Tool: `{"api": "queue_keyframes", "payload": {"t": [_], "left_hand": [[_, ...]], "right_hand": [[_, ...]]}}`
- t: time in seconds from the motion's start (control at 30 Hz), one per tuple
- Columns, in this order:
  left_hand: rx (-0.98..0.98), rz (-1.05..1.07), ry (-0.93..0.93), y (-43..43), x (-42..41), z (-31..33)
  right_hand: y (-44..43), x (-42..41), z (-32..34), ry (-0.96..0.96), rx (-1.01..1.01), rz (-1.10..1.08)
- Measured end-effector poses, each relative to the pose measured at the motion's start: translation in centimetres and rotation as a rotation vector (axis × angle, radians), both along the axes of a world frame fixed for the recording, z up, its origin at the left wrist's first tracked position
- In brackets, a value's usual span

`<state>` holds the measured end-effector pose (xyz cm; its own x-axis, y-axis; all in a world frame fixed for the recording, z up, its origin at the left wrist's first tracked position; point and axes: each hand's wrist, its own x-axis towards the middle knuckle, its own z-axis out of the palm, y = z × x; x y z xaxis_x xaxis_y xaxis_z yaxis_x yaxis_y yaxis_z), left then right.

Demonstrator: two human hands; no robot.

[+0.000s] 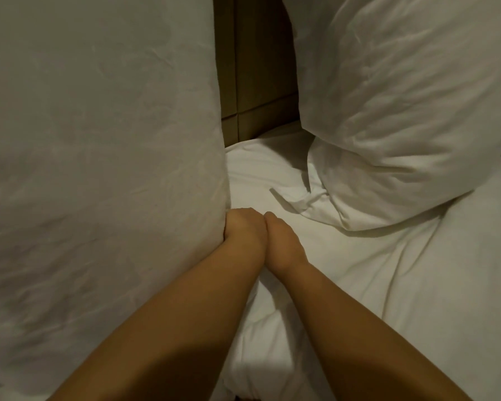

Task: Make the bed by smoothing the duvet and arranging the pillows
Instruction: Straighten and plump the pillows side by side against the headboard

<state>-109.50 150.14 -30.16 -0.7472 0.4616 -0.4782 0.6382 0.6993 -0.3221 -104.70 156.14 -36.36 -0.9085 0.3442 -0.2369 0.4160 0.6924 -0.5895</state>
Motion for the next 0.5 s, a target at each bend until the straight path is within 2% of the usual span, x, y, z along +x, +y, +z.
{"api": "queue_keyframes", "payload": {"t": [0.17, 0.3, 0.37, 0.5], "left_hand": [[0.119, -0.204, 0.045, 2.1, 1.3, -0.3], [0.17, -0.297, 0.019, 2.4, 2.0, -1.7], [0.17, -0.306, 0.001, 2.4, 1.8, -2.2], [0.058, -0.438, -0.109, 2.4, 0.8, -2.7]], "right_hand": [[0.6, 2.5, 0.0, -0.094, -0.065, -0.096], [1.8, 4.6, 1.0, -0.037, -0.084, -0.186], [3.0, 4.6, 1.6, -0.007, -0.007, -0.224], [5.8, 2.4, 2.7, 0.001, 0.185, -0.142]]}}
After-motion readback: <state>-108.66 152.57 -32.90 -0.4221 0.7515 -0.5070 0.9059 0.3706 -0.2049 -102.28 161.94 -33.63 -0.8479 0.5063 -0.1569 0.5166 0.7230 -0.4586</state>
